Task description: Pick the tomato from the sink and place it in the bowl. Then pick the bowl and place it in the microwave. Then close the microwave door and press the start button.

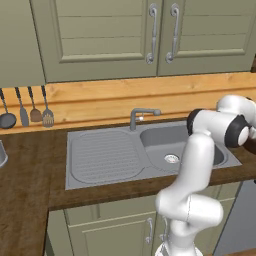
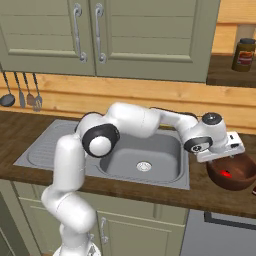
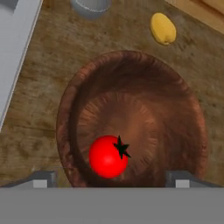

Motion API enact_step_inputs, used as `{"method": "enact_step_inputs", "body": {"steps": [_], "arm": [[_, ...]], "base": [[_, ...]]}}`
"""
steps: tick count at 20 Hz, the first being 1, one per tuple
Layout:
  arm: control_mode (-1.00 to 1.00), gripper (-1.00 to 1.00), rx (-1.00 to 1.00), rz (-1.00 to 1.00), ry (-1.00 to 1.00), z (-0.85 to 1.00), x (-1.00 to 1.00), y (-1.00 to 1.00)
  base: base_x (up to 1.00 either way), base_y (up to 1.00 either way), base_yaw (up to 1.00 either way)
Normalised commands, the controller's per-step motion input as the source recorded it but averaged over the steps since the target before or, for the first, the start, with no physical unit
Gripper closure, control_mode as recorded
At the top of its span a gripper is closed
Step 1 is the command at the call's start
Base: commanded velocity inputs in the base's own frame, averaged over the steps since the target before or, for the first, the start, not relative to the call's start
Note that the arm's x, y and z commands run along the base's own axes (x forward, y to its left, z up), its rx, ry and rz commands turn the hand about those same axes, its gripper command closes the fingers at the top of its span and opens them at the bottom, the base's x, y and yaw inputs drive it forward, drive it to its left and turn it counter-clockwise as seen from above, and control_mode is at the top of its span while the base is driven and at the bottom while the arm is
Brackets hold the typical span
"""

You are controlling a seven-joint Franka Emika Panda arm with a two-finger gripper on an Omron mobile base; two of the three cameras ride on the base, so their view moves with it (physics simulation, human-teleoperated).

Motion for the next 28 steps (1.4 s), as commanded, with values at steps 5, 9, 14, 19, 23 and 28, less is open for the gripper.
{"method": "enact_step_inputs", "body": {"steps": [5,9,14,19,23,28], "arm": [[-1.00,-1.00,-0.11,0.09,0.07,-0.02,-0.32,0.98],[-1.00,-1.00,-0.15,0.02,0.11,-0.30,-0.11,0.18],[-1.00,-1.00,-0.05,0.00,0.10,-0.14,0.34,-0.43],[-1.00,-1.00,0.00,0.00,0.09,-0.19,0.46,-0.45],[-1.00,1.00,0.00,0.00,0.06,-0.26,0.16,-0.42],[-1.00,1.00,-0.01,0.00,0.02,-0.26,0.00,-0.05]], "base": [[0.00,0.00,0.00],[0.00,0.00,0.00],[0.00,0.00,0.00],[0.00,0.00,0.00],[0.00,0.00,0.00],[0.00,0.00,0.00]]}}
